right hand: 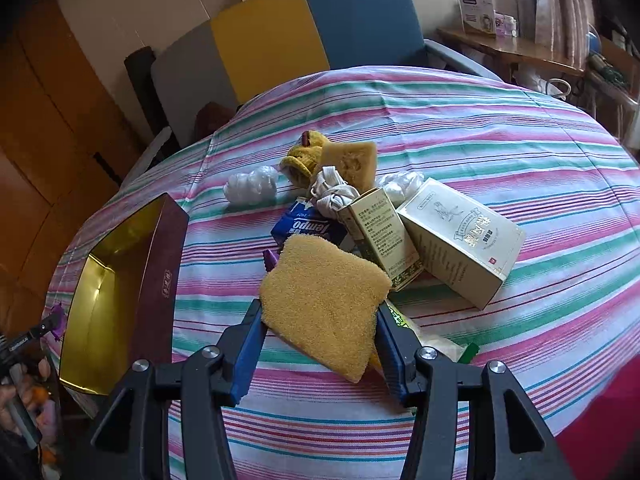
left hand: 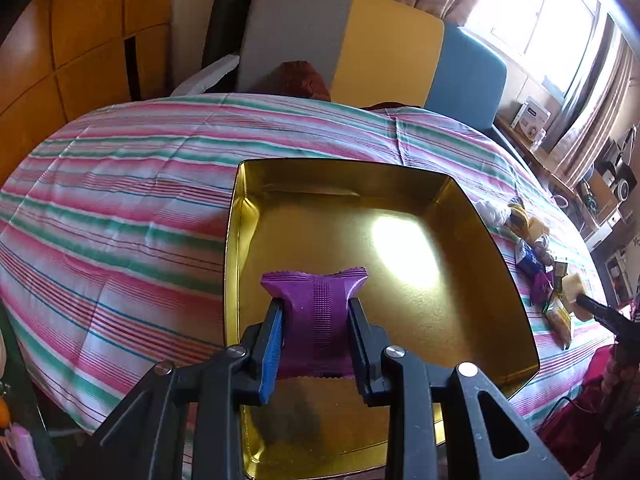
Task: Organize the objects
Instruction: 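Carry the purple candy into the gold tray while the right tool grasps the yellow sponge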
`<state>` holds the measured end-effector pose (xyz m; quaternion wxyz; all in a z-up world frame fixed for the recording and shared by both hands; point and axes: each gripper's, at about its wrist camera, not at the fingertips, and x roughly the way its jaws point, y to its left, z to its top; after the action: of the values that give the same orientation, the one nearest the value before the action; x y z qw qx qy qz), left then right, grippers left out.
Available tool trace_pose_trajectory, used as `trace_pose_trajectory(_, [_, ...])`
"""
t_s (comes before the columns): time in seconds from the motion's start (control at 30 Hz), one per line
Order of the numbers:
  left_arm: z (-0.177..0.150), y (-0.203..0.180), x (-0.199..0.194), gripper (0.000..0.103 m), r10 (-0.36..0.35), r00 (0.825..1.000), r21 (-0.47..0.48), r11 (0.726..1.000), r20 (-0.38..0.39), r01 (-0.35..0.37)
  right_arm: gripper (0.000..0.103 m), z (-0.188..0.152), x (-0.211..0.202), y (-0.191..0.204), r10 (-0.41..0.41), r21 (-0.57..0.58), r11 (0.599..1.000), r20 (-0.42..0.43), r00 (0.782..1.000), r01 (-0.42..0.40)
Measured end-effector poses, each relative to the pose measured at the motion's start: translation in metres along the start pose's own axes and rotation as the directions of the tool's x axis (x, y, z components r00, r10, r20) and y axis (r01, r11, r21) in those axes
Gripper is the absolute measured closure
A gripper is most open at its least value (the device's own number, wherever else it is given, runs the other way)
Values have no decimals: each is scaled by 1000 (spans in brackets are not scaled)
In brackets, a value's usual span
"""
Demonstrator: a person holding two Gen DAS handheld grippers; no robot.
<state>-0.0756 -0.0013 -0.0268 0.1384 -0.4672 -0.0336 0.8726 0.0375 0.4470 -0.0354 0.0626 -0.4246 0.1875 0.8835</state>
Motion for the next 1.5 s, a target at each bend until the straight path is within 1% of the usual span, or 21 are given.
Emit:
trace_pose_trajectory(0.1, [7,5,2,73,-13,1000,-12,1000,-2,13,50,0,1,1,0,-5,1000,-4,1000,0])
trace_pose_trajectory(0.2, [19,2,6,73,-5,1000,10,1000,12,5,50,0,0,0,-1,-5,1000,-7,1000,1])
trace_pose_trajectory(0.3, [35,3,17,73,1,1000,5,1000,8,-1,50,-1,2,1,-5,-11,1000,-14,1000,5])
trace_pose_trajectory(0.37, [47,4,29,73,23,1000,5,1000,-4,-23,50,-1,2,2,-8,-14,1000,-17,1000,8])
trace_pose_trajectory(0.53, [70,-2,60,73,53,998,39,998,-22,-52,50,0,5,2,-12,-12,1000,-25,1000,12])
trace_pose_trajectory(0.63, [82,-3,85,73,113,993,53,992,-41,-111,50,0,6,2,-16,-18,1000,-29,999,15])
trace_pose_trajectory(0.73, [87,2,105,73,190,980,67,980,-63,-186,50,0,7,3,-18,-22,1000,-36,999,17])
trace_pose_trajectory(0.77, [88,6,111,71,201,976,55,979,-80,-197,50,0,7,3,-18,-22,1000,-37,999,18])
trace_pose_trajectory(0.8, [89,8,113,69,197,977,48,980,-84,-193,50,0,8,3,-19,-22,1000,-37,999,18])
trace_pose_trajectory(0.87, [90,10,114,63,182,980,41,983,-79,-179,50,0,9,3,-21,-21,1000,-40,999,20])
trace_pose_trajectory(1.0, [87,16,103,61,164,984,8,987,-70,-163,50,0,10,3,-30,-26,999,-46,998,29])
trace_pose_trajectory(1.07, [85,17,90,61,165,985,7,986,-46,-165,50,0,10,3,-33,-26,999,-45,998,32])
trace_pose_trajectory(1.13, [79,19,71,61,151,988,-6,988,-16,-151,50,0,10,2,-37,-24,999,-44,998,36])
trace_pose_trajectory(1.23, [59,23,39,61,137,990,-35,990,28,-136,50,0,9,2,-42,-22,999,-37,998,41])
trace_pose_trajectory(1.3, [46,23,24,61,134,990,-45,990,48,-132,50,0,8,3,-45,-27,999,-31,999,44])
trace_pose_trajectory(1.37, [28,21,9,61,156,986,-43,987,63,-153,50,-1,8,5,-51,-36,998,-30,998,49])
trace_pose_trajectory(1.5, [1,16,-14,61,161,983,-41,987,84,-158,50,-2,10,12,-62,-60,996,-39,997,59])
